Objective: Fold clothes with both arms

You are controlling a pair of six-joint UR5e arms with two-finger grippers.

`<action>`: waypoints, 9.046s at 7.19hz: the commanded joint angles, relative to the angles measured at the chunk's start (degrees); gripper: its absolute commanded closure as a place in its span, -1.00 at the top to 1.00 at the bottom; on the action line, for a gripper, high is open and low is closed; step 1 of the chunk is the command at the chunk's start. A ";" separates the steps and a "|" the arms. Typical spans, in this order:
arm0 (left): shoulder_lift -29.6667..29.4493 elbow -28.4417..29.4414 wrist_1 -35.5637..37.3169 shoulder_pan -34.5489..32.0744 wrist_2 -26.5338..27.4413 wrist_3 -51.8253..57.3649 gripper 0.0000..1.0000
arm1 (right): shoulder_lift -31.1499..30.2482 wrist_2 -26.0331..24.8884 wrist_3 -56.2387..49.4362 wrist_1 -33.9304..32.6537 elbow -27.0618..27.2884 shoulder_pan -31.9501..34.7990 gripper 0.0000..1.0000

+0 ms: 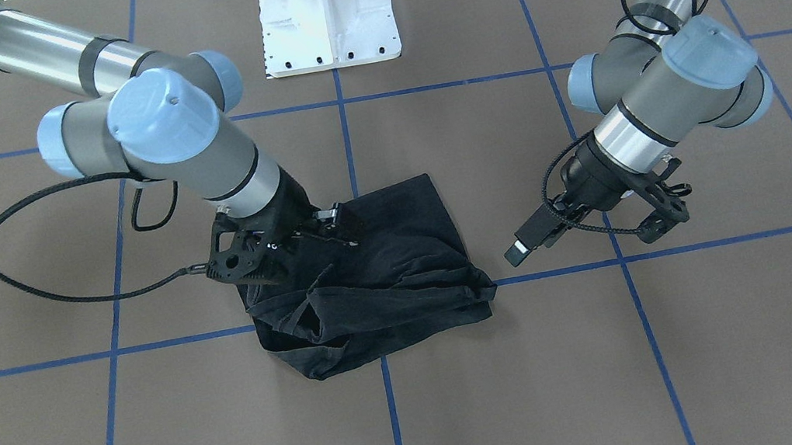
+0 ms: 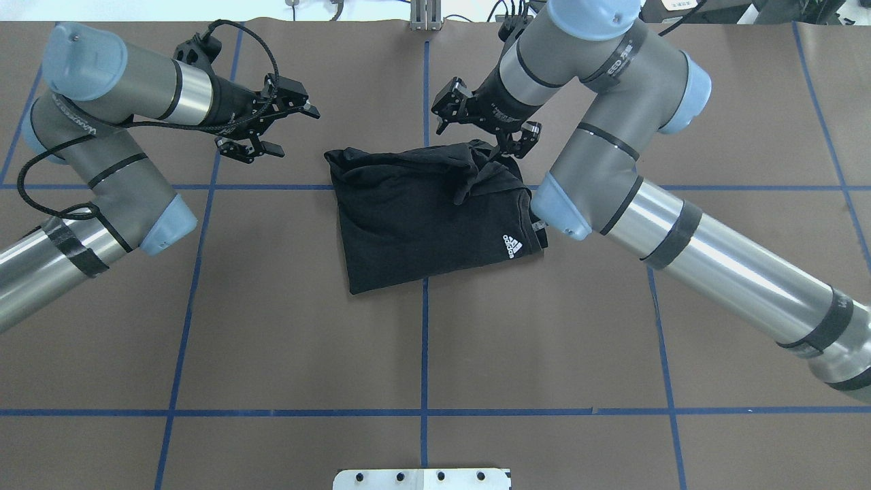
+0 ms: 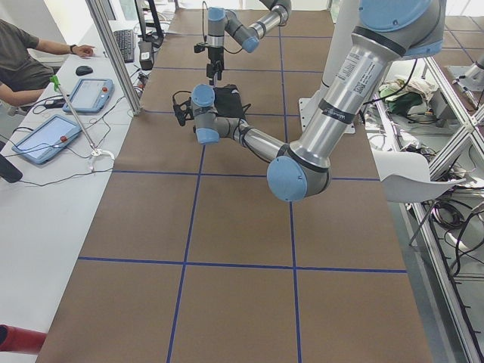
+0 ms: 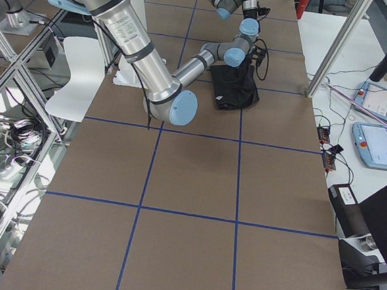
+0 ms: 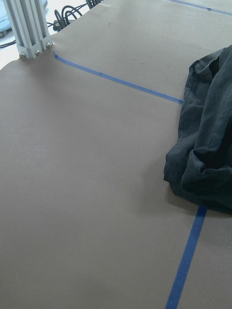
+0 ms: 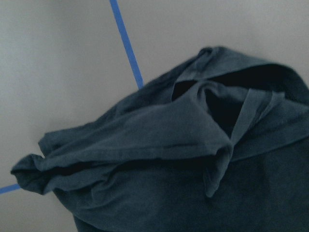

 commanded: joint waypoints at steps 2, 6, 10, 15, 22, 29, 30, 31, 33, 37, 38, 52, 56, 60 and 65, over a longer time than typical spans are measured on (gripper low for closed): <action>4.00 -3.71 0.00 -1.48 -2.65 1.78 1.00 | 1.28 -9.99 1.12 -3.46 -1.14 -6.21 -0.37; 5.16 -3.72 -0.17 -1.40 -2.39 1.86 1.00 | 6.71 -14.48 -8.82 -2.85 -11.93 -4.64 -1.00; 5.16 -3.72 -0.17 -1.40 -2.39 1.78 1.00 | 9.72 -16.68 -20.30 6.79 -28.36 1.15 -1.00; 5.16 -3.63 -0.17 -1.40 -2.48 1.78 1.00 | 9.90 -16.42 -25.87 7.00 -29.27 6.18 -1.00; 11.37 -6.78 0.44 -8.14 -1.95 22.02 1.00 | -1.23 -6.24 -36.58 4.73 -18.68 15.13 0.99; 27.64 -10.23 3.96 -26.17 -1.95 74.92 1.00 | -32.07 1.74 -66.21 -14.89 12.36 30.68 1.00; 30.27 -9.97 3.87 -27.66 -1.95 79.08 1.00 | -36.73 4.38 -66.21 -14.71 13.69 34.01 1.00; 32.47 -9.70 3.26 -27.76 -1.78 79.03 1.00 | -38.60 6.32 -66.13 -14.36 13.71 35.78 1.00; 34.93 -9.43 4.04 -28.11 -1.51 79.30 1.00 | -47.45 6.34 -66.39 -13.92 16.33 37.73 1.00; 36.80 -14.42 28.29 -30.65 -1.69 100.75 1.00 | -56.18 12.28 -78.60 -14.89 22.49 48.26 1.00; 36.62 -16.79 37.00 -31.88 -1.69 108.49 1.00 | -57.85 13.01 -79.04 -14.89 23.63 48.89 1.00; 36.18 -22.37 60.84 -36.99 -7.40 113.31 1.00 | -53.31 15.39 -80.10 -14.62 17.42 47.40 1.00; 36.09 -19.98 57.39 -36.99 -7.40 113.22 1.00 | -49.79 13.39 -76.88 -14.27 14.94 45.48 1.00; 36.01 -19.98 57.39 -36.99 -7.40 113.22 1.00 | -45.57 11.61 -72.89 -14.01 10.72 43.45 1.00; 36.45 -21.04 57.31 -36.99 -7.40 113.22 1.00 | -54.41 13.90 -73.60 -14.10 20.89 43.71 1.00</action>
